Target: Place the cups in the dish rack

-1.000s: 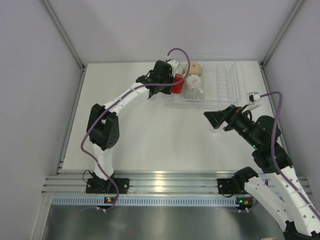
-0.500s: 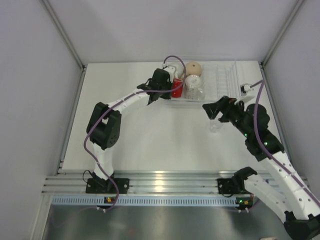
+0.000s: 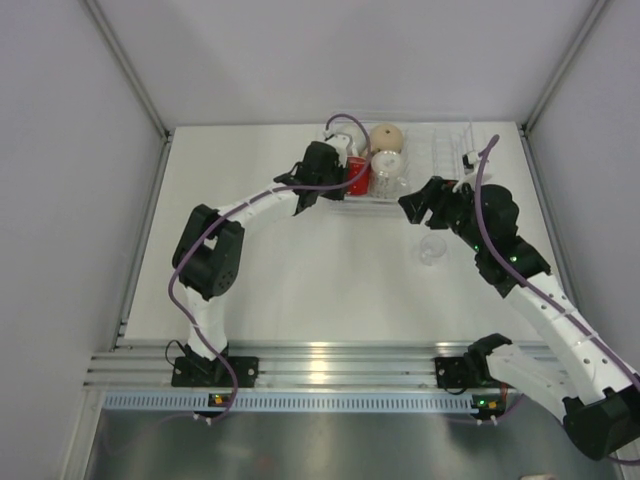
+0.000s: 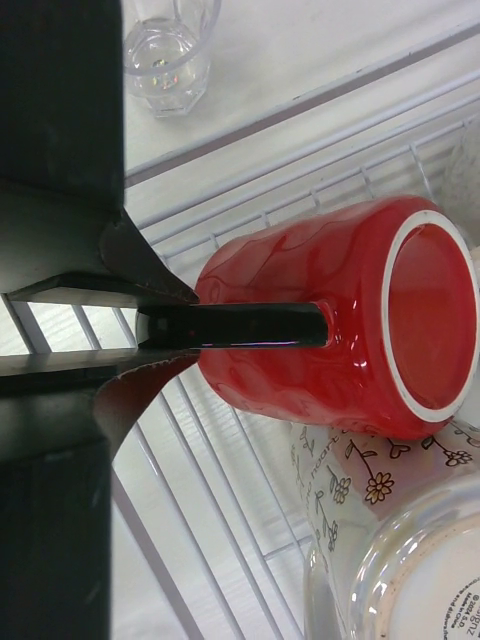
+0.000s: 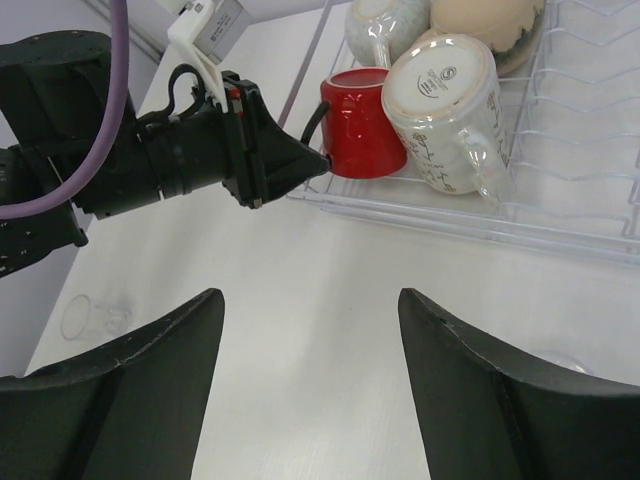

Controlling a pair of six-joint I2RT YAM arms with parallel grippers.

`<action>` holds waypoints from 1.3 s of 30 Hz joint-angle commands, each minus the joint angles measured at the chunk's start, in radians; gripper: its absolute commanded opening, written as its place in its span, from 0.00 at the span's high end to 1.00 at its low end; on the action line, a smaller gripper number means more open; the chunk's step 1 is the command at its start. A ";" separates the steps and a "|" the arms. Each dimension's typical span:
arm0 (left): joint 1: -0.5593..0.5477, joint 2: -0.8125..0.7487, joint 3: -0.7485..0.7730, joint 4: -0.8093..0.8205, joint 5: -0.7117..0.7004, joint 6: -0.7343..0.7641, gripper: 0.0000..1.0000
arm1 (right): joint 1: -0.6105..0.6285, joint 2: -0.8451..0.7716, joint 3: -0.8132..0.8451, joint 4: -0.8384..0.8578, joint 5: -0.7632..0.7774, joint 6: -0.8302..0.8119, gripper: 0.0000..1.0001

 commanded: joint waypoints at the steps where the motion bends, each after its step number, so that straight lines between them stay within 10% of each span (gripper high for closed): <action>1: 0.002 -0.065 -0.023 0.073 0.039 -0.001 0.94 | -0.011 0.013 0.042 0.062 0.000 -0.024 0.29; 15: 0.003 -0.085 0.016 -0.046 0.034 0.040 0.65 | -0.011 0.008 0.045 0.059 -0.002 -0.019 0.25; 39: 0.003 -0.133 0.128 -0.060 0.063 -0.020 0.66 | -0.011 -0.024 0.019 0.022 -0.019 -0.035 0.27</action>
